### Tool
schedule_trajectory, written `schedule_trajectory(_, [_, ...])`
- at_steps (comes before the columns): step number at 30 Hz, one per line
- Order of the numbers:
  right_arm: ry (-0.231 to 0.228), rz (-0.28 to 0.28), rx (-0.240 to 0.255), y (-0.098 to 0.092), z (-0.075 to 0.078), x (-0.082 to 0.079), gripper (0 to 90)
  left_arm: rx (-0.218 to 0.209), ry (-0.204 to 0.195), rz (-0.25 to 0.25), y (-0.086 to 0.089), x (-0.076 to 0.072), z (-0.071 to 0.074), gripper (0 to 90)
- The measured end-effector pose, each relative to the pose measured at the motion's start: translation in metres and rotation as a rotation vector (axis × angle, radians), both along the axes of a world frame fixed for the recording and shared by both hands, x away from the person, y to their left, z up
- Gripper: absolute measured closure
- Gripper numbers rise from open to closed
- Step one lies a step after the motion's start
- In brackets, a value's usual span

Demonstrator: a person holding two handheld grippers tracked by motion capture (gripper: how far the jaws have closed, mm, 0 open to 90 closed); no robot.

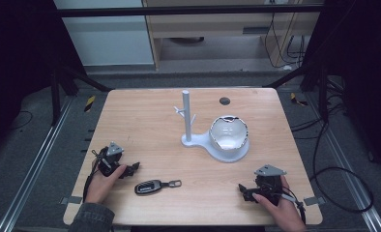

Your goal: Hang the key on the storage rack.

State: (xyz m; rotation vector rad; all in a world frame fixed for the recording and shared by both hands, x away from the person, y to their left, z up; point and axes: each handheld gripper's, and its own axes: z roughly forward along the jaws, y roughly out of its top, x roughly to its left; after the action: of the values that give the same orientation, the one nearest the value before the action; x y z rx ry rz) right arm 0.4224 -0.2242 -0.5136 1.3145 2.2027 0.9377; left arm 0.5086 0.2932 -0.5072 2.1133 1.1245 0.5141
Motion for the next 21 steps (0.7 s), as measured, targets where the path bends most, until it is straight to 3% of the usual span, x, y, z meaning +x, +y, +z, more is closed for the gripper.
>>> schedule_trajectory(9, [0.000, 0.000, 0.000, 0.000, 0.000, 0.000, 0.4, 0.001, 0.006, 0.009, -0.001, -0.002, 0.000, 3.4])
schedule_trajectory(15, [-0.001, 0.000, -0.001, 0.000, 0.000, 0.000, 0.4, 0.018, 0.013, -0.021, -0.007, -0.010, 0.006, 5.0])
schedule_trajectory(19, [0.000, -0.001, 0.000, 0.000, 0.000, 0.000, 0.4, -0.085, 0.019, -0.081, -0.017, -0.018, 0.018, 4.4])
schedule_trajectory(21, [0.000, -0.001, 0.000, 0.000, 0.000, 0.000, 0.4, -0.079, 0.012, -0.105, -0.023, -0.022, 0.022, 4.0])
